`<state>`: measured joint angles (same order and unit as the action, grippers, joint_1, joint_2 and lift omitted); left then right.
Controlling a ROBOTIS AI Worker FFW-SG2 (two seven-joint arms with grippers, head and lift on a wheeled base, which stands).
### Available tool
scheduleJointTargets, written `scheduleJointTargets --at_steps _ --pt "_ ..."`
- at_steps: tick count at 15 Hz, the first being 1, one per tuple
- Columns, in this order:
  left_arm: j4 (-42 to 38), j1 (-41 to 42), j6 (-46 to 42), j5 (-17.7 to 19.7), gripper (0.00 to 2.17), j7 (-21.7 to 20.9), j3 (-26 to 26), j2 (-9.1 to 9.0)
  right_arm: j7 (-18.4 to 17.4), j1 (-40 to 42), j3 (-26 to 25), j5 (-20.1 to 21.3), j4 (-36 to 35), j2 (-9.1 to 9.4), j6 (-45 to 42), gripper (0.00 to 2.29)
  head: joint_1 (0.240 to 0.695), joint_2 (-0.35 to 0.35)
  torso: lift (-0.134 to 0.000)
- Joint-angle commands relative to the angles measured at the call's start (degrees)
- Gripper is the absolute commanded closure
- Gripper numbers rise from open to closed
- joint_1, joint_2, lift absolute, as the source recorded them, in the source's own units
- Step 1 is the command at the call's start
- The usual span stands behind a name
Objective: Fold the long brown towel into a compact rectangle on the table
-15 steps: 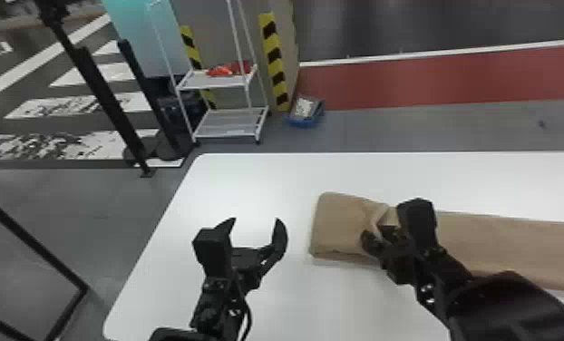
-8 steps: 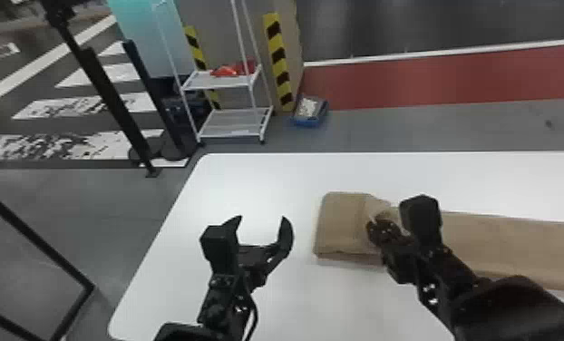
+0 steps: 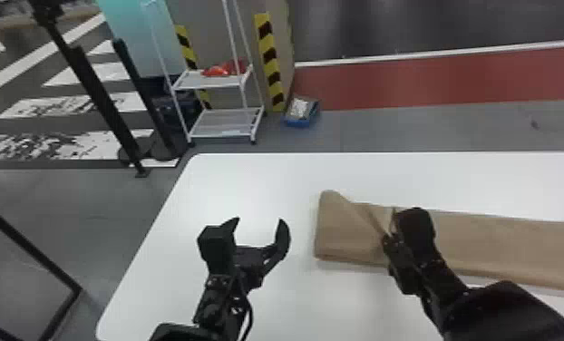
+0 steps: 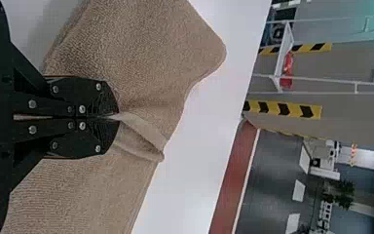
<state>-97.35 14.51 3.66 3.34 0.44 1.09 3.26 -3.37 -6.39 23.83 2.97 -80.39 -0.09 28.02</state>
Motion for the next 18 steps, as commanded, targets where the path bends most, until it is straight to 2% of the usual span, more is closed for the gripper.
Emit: scheduleJointTargets --at_steps 1,2,3,4,6,9,14,18 --pt "0.05 0.08 0.34 0.0 0.07 0.0 -0.03 -0.01 -3.57 -0.37 0.34 1.25 0.59 0.14 0.77 0.91 0.695 0.228 -0.057" --pt "0.05 -0.01 0.34 0.0 0.07 0.0 -0.03 0.08 -5.95 -0.37 0.61 1.52 0.59 0.14 0.42 0.49 0.695 0.221 -0.057" --pt "0.05 -0.09 0.69 0.0 0.07 0.0 0.06 0.08 -5.95 -0.37 0.52 1.43 0.41 0.14 0.42 0.25 0.695 0.214 -0.057" --pt "0.05 -0.09 0.87 0.09 0.07 0.0 0.06 0.08 -5.95 -0.2 0.52 1.08 0.24 0.14 -0.11 0.2 0.695 0.207 -0.057" --pt "0.14 -0.09 0.87 0.09 0.07 0.0 0.06 0.08 -5.86 0.59 0.61 0.55 -0.73 0.14 -3.28 0.2 0.695 0.206 -0.057" --pt "0.14 0.08 0.87 0.09 0.07 0.0 0.06 -0.01 -6.47 0.5 -0.62 0.29 -1.08 0.14 -1.87 0.2 0.695 0.214 -0.057" --pt "-0.04 1.22 0.52 -0.09 0.07 0.09 -0.65 0.08 -6.38 -2.75 -3.09 -3.67 3.4 0.14 -0.29 0.22 0.695 0.19 -0.057" --pt "0.05 1.66 0.52 -0.35 0.07 0.0 -0.82 0.08 -2.78 -5.65 -4.4 -7.89 8.67 0.14 -2.04 0.35 0.695 0.171 -0.057"
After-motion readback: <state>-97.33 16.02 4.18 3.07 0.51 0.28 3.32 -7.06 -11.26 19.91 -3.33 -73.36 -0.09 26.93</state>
